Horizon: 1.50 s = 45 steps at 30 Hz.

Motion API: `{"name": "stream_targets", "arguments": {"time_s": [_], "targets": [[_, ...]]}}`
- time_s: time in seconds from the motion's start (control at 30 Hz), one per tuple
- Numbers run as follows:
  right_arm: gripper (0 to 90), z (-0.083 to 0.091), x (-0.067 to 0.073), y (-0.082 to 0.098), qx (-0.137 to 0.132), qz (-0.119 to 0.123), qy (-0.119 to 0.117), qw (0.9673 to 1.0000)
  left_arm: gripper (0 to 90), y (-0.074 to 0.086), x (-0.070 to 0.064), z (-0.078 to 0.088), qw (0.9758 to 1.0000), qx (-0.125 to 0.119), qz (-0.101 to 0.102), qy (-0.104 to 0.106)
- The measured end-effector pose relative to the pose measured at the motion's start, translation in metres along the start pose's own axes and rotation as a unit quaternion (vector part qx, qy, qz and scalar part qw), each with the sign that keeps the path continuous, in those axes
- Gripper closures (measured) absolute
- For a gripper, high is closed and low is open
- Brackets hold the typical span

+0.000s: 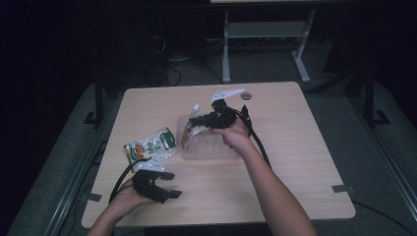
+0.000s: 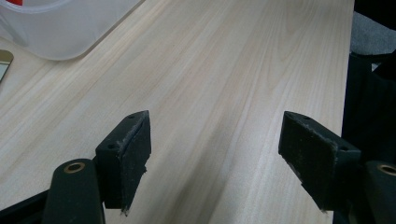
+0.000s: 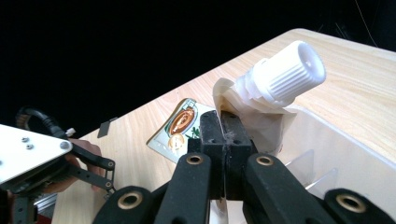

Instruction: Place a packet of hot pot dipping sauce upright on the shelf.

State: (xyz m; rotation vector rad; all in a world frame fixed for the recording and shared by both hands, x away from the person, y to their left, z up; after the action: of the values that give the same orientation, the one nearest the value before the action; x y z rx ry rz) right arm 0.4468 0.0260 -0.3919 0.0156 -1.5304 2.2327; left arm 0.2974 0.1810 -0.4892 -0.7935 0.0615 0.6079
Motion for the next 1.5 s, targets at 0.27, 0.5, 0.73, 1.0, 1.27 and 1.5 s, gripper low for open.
{"name": "stream_targets", "arguments": {"time_s": [0.27, 0.5, 0.73, 1.0, 1.27, 1.5], "targets": [[88.5, -0.011, -0.002, 0.005, 0.011, -0.002, 0.005, 0.9999, 25.0, 0.001, 0.0, -0.001, 1.0, 0.006, -0.001, 0.0], [83.0, -0.019, 0.0, 0.006, 0.014, -0.003, 0.003, 0.9999, 25.0, 0.002, -0.001, -0.004, 0.9999, 0.01, 0.0, -0.002], [52.3, -0.014, 0.005, 0.003, 0.01, -0.006, -0.001, 0.9999, 25.0, 0.002, 0.0, -0.003, 0.9999, 0.011, 0.0, -0.004], [34.0, 0.006, 0.013, 0.013, 0.037, 0.024, 0.049, 0.9978, 25.0, 0.002, 0.001, -0.004, 0.9999, 0.011, 0.0, -0.006], [32.1, 0.034, 0.023, 0.029, 0.039, 0.04, 0.061, 0.9965, 25.0, 0.002, 0.001, -0.005, 0.9999, 0.011, 0.0, -0.005], [32.1, 0.051, 0.038, 0.052, 0.041, 0.059, 0.067, 0.9952, 25.1, 0.002, 0.001, -0.005, 0.9999, 0.013, -0.004, -0.006]]}}
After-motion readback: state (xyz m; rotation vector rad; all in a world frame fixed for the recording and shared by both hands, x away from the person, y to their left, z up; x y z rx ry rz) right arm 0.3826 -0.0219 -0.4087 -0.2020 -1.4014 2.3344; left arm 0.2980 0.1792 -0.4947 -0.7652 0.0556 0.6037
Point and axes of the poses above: each handheld gripper's, and its own axes: z roughly backward along the jaws, y roughly out of its underside, x roughly to its left, the point moved 7 cm from there along -z, roughly forward along the jaws, and after that the axes turned 6 degrees about z, right-handed, at the moved point
